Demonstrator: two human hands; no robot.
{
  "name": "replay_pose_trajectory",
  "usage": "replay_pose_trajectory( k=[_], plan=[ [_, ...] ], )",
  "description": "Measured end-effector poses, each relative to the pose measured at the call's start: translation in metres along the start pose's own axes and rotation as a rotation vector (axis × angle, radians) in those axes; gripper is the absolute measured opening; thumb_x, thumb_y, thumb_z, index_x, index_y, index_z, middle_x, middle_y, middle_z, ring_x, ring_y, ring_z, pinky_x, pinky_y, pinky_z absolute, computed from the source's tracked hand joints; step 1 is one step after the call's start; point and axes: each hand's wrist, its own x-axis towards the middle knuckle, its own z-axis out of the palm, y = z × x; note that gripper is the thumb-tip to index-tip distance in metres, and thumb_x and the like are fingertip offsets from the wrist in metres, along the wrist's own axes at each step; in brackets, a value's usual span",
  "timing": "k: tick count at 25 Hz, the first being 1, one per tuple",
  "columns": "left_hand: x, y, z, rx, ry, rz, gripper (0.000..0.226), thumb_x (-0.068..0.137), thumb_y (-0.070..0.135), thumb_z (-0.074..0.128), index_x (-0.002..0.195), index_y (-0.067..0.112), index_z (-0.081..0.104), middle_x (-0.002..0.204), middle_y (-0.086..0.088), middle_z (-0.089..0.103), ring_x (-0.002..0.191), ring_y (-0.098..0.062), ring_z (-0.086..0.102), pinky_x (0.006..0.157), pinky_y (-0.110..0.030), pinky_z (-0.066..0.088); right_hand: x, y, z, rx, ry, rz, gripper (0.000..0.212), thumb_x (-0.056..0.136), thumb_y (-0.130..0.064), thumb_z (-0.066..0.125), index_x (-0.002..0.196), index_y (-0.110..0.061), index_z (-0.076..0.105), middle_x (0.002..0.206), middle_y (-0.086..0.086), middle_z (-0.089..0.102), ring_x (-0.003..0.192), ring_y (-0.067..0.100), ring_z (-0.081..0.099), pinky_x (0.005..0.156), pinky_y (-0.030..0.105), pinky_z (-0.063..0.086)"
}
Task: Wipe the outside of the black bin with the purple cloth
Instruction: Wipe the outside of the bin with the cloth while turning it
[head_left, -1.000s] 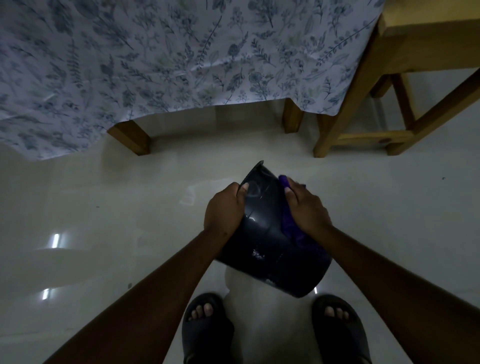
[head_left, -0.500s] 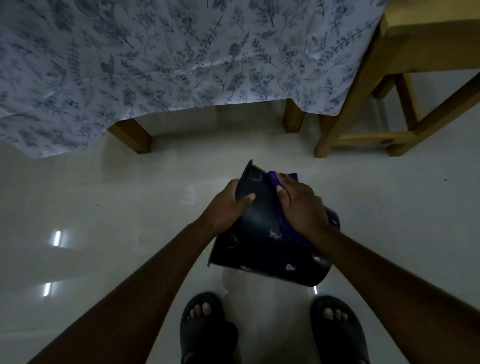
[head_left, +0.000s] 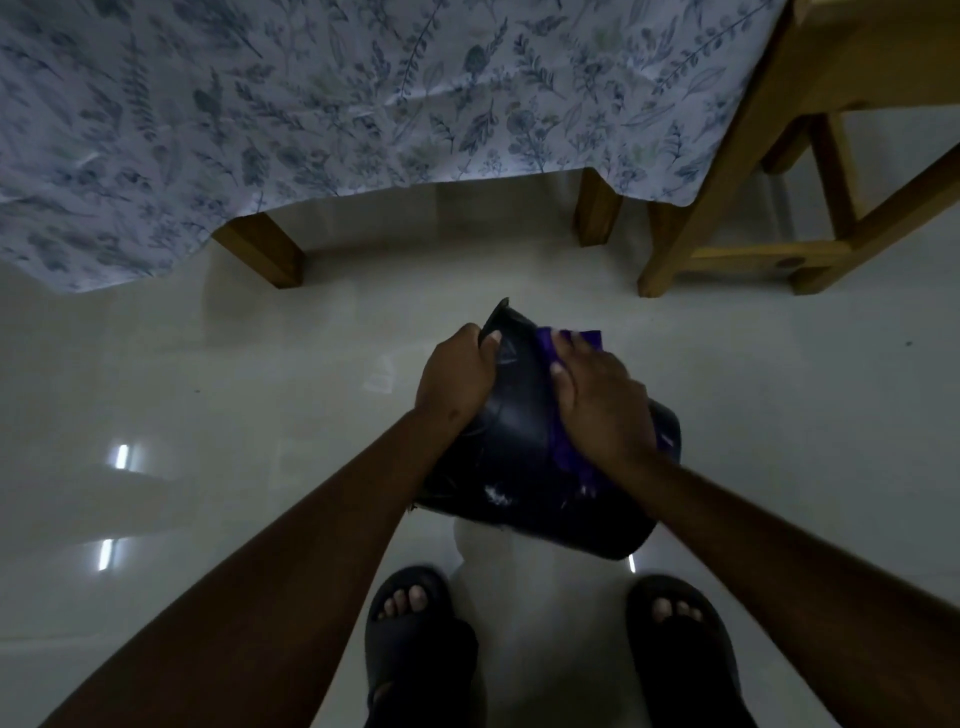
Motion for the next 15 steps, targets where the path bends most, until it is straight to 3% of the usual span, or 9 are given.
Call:
replay_pose_trajectory(
  k=[3, 6, 8, 9, 12, 15],
  plan=[
    [-0.004, 0.0, -0.001, -0.004, 0.012, -0.025, 0.037, 0.101, 0.036, 0.038, 0.095, 0.005, 0.057, 0.085, -0.006, 0.058, 0.078, -0.023, 0.056, 0.067, -0.03, 0.039, -0.027, 0.014, 0.006, -0.001, 0.038, 0.109, 0.056, 0.098, -0.046, 0.019, 0.149, -0.023, 0.026, 0.155, 0.006, 0.034, 0.139, 0.033, 0.035, 0.108, 0.054, 0.035],
    [-0.005, -0.003, 0.001, 0.015, 0.011, -0.024, 0.036, 0.101, 0.037, 0.037, 0.094, 0.007, 0.056, 0.084, -0.004, 0.057, 0.076, -0.021, 0.054, 0.067, -0.029, 0.037, -0.097, -0.007, 0.025, -0.218, 0.019, -0.078, 0.06, 0.096, -0.045, 0.024, 0.152, -0.027, 0.013, 0.161, 0.005, 0.017, 0.145, 0.037, 0.016, 0.11, 0.055, 0.022],
    [-0.007, -0.006, 0.002, -0.011, 0.006, -0.004, 0.037, 0.101, 0.037, 0.037, 0.097, 0.006, 0.057, 0.086, -0.005, 0.06, 0.078, -0.022, 0.057, 0.067, -0.03, 0.041, -0.081, -0.011, 0.027, -0.228, 0.016, -0.202, 0.058, 0.098, -0.045, 0.025, 0.153, -0.028, 0.013, 0.162, 0.003, 0.015, 0.147, 0.034, 0.014, 0.111, 0.052, 0.019],
    [-0.007, -0.007, 0.001, -0.019, 0.006, 0.004, 0.038, 0.101, 0.037, 0.037, 0.098, 0.006, 0.058, 0.087, -0.006, 0.061, 0.079, -0.023, 0.059, 0.068, -0.031, 0.042, -0.056, -0.01, 0.021, -0.2, 0.022, -0.194, 0.056, 0.099, -0.043, 0.025, 0.152, -0.028, 0.017, 0.161, 0.003, 0.02, 0.146, 0.032, 0.019, 0.114, 0.05, 0.022],
    [-0.009, -0.01, 0.0, -0.02, 0.009, 0.0, 0.038, 0.101, 0.037, 0.037, 0.099, 0.006, 0.059, 0.09, -0.008, 0.064, 0.08, -0.023, 0.06, 0.069, -0.03, 0.043, -0.01, 0.004, -0.001, 0.038, -0.008, 0.087, 0.051, 0.101, -0.04, 0.029, 0.148, -0.021, 0.031, 0.151, 0.008, 0.041, 0.135, 0.03, 0.041, 0.109, 0.047, 0.035],
    [-0.008, -0.006, 0.001, -0.016, 0.012, -0.018, 0.039, 0.1, 0.038, 0.037, 0.1, 0.006, 0.059, 0.096, -0.012, 0.067, 0.084, -0.026, 0.062, 0.07, -0.032, 0.046, -0.064, 0.004, 0.011, -0.112, 0.072, 0.074, 0.054, 0.099, -0.039, 0.029, 0.149, -0.019, 0.029, 0.155, 0.009, 0.033, 0.14, 0.036, 0.032, 0.111, 0.053, 0.031]
  ],
)
